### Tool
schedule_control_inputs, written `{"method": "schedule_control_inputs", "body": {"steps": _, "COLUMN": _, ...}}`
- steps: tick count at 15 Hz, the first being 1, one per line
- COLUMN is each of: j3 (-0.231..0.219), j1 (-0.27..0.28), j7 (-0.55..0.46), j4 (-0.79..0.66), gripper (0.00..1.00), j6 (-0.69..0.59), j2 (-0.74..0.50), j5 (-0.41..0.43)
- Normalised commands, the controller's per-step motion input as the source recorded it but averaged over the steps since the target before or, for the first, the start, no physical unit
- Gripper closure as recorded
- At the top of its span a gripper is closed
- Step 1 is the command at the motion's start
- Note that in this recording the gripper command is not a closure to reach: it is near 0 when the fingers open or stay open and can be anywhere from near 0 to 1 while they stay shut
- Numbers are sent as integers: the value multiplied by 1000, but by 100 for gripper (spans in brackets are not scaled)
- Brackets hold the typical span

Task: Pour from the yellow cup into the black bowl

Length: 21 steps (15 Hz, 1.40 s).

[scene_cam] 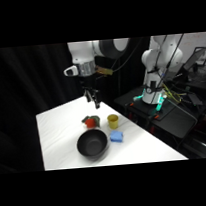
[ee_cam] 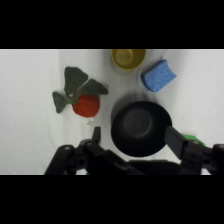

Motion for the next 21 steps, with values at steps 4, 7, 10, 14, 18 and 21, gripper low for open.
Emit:
{"method": "schedule_control_inputs", "body": {"steps": 4, "j3": 32, "j1": -14, "j7": -69, "j4": -77, "gripper": 0, "j6": -11, "j2": -87, "j5": 95}}
{"method": "schedule_control_inputs", "body": {"steps": 7, "j3": 39, "j1": -6, "j7": -93, "j4": -356, "gripper": 0, "j6": 119, "j2": -330, "j5": 182}}
{"method": "schedule_control_inputs", "body": {"steps": 10, "j3": 17, "j1": -6, "j7": -56, "j4": -523, "gripper": 0, "j6": 272, "j2": -426, "j5": 194}}
{"method": "schedule_control_inputs", "body": {"steps": 14, "j3": 11, "j1": 13, "j7": -71, "j4": -533, "gripper": 0, "j6": 422, "j2": -321, "j5": 246}}
{"method": "schedule_control_inputs", "body": {"steps": 18, "j3": 59, "j1": 76, "j7": -72, "j4": -465, "gripper": 0, "j6": 641, "j2": -104, "j5": 234}}
{"method": "schedule_control_inputs", "body": {"steps": 21, "j3": 78, "j1": 87, "j7": -15, "j4": -294, "gripper": 0, "j6": 539, "j2": 36, "j5": 183}}
